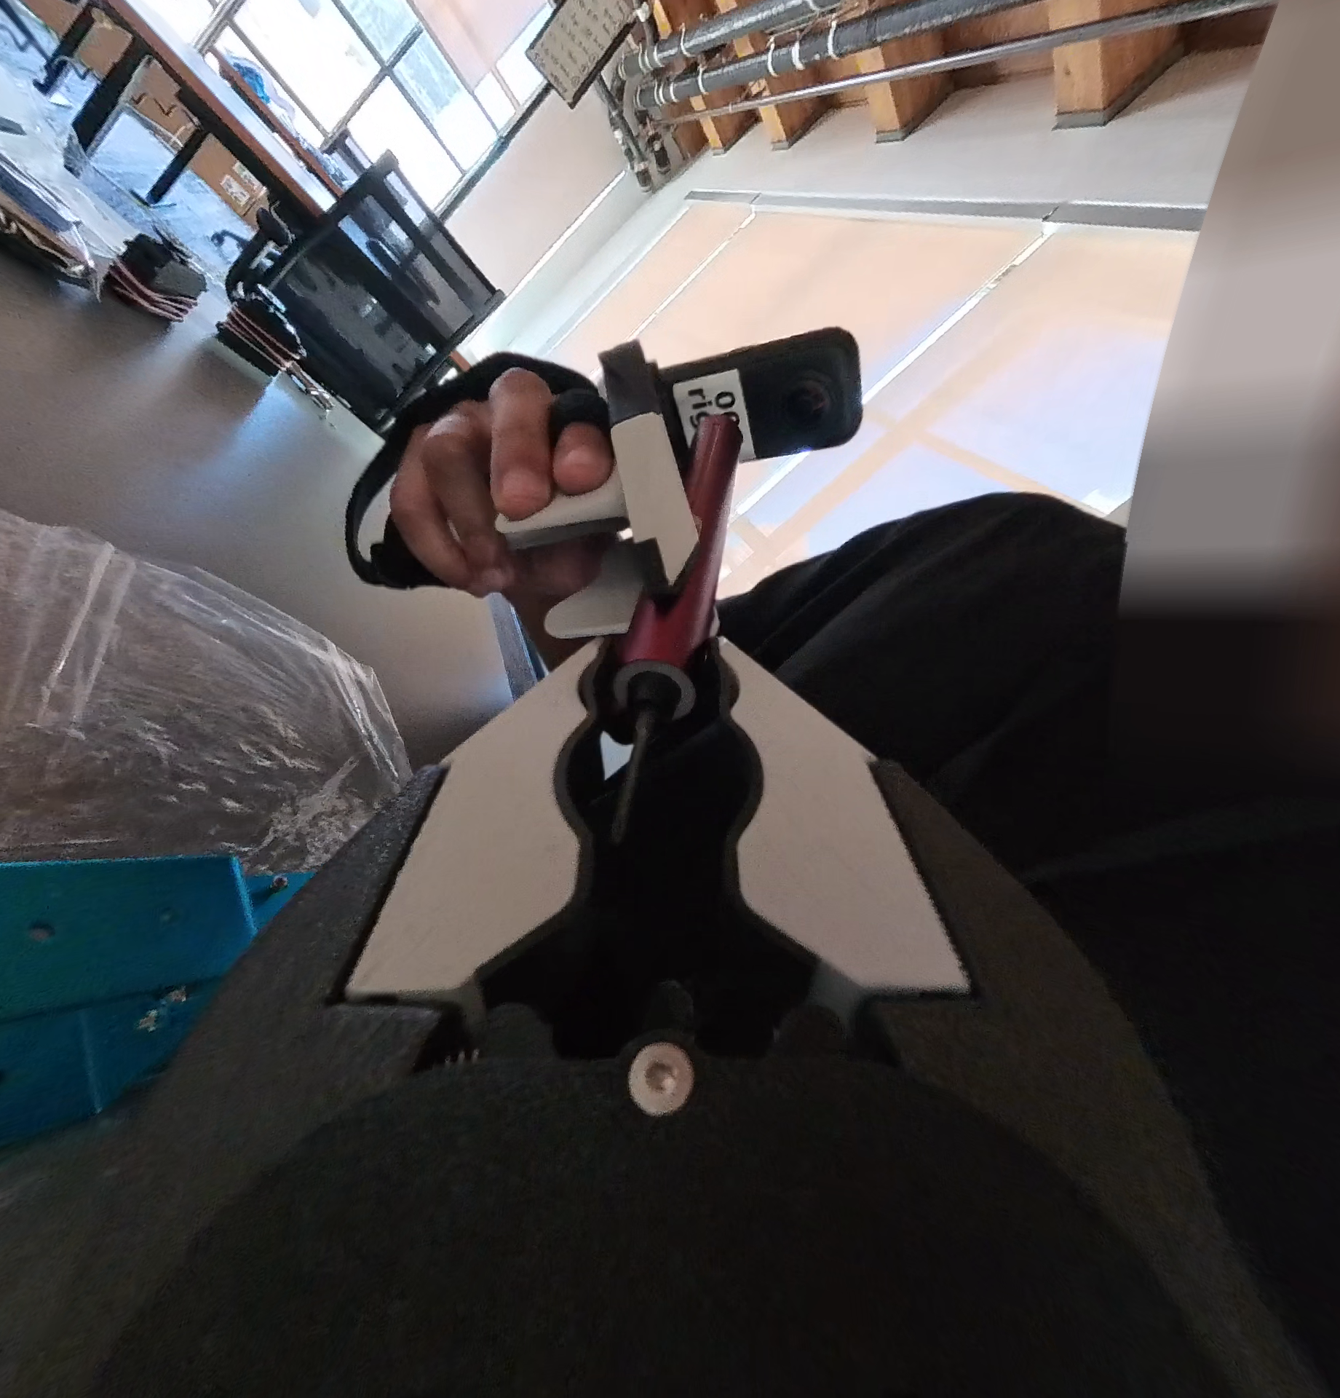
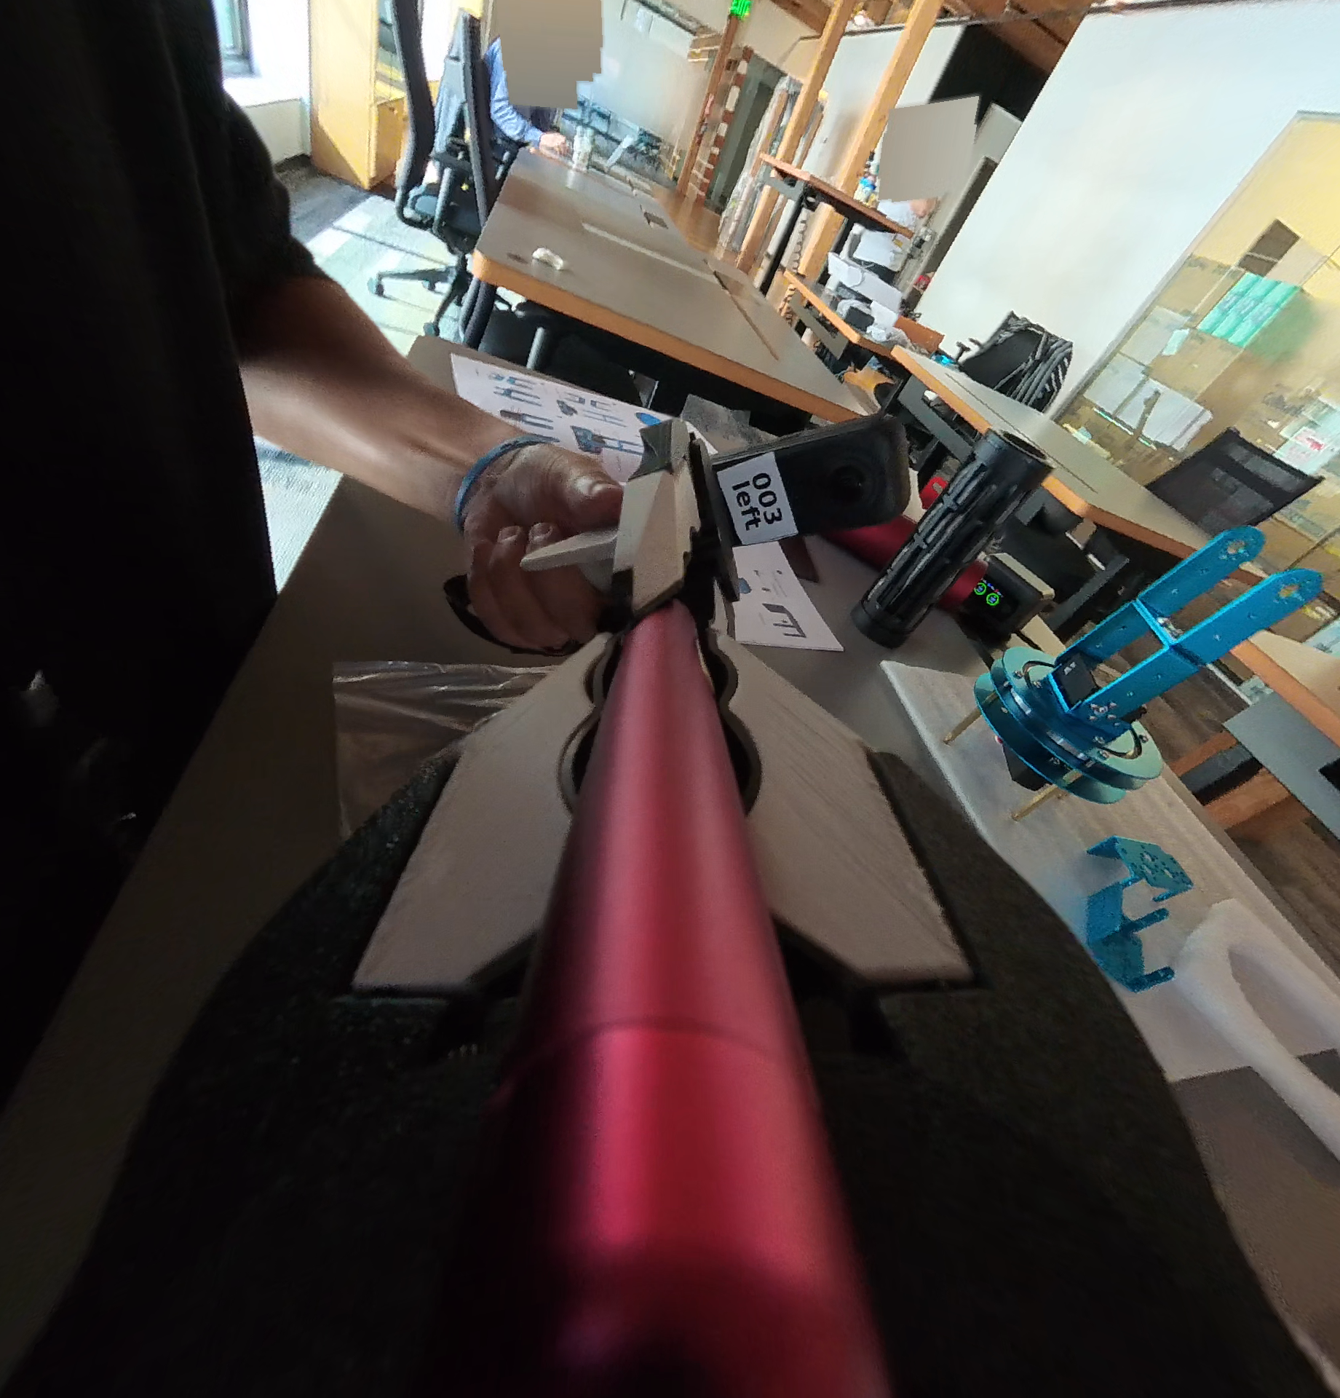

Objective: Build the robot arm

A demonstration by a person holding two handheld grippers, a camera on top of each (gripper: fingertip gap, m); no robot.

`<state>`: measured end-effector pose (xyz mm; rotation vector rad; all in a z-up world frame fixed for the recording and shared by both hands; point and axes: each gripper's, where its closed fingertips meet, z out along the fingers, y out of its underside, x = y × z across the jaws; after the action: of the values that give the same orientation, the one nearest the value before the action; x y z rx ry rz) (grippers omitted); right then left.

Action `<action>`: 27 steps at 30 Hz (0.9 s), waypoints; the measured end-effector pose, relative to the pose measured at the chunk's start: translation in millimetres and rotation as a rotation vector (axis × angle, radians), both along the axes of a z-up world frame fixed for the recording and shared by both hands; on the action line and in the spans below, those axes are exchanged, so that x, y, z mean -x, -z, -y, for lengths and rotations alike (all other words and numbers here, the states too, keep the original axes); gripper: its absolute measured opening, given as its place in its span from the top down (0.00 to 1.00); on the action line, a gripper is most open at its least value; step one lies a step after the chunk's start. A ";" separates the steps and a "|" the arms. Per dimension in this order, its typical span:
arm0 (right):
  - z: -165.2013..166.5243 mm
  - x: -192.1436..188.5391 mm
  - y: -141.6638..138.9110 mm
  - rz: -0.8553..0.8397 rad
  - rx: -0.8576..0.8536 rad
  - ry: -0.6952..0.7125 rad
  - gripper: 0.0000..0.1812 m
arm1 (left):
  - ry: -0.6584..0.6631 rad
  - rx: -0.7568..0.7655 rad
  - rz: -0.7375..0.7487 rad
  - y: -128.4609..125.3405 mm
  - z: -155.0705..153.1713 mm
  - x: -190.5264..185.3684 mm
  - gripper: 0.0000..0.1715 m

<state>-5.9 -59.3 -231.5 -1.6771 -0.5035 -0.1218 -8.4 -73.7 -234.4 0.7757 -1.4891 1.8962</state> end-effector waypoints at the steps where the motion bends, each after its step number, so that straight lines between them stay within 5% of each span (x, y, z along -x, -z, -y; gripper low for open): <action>1: 0.4 -1.3 -0.1 -0.018 -0.006 0.009 0.88 | 0.002 0.003 -0.007 -0.3 0.0 -1.4 0.87; 9: 8.0 -5.1 1.0 -0.239 -0.036 0.019 0.88 | 0.052 0.027 -0.020 5.4 -0.3 -4.9 0.88; 16: 0.6 -2.6 14.2 -0.263 -0.018 0.060 0.86 | 0.056 -0.029 0.069 10.1 1.9 -2.5 0.88; 24: 1.7 -3.6 -4.4 -0.171 -0.207 0.052 0.86 | 0.108 0.087 -0.189 14.9 -10.2 -4.2 0.88; 27: -0.9 -2.5 6.7 -0.132 -0.123 0.032 0.88 | 0.118 0.095 -0.231 16.7 -14.7 -3.2 0.88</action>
<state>-3.4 -58.4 -238.2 -1.5617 -0.3628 -0.0631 -5.2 -59.0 -251.0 0.8145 -1.2662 1.7136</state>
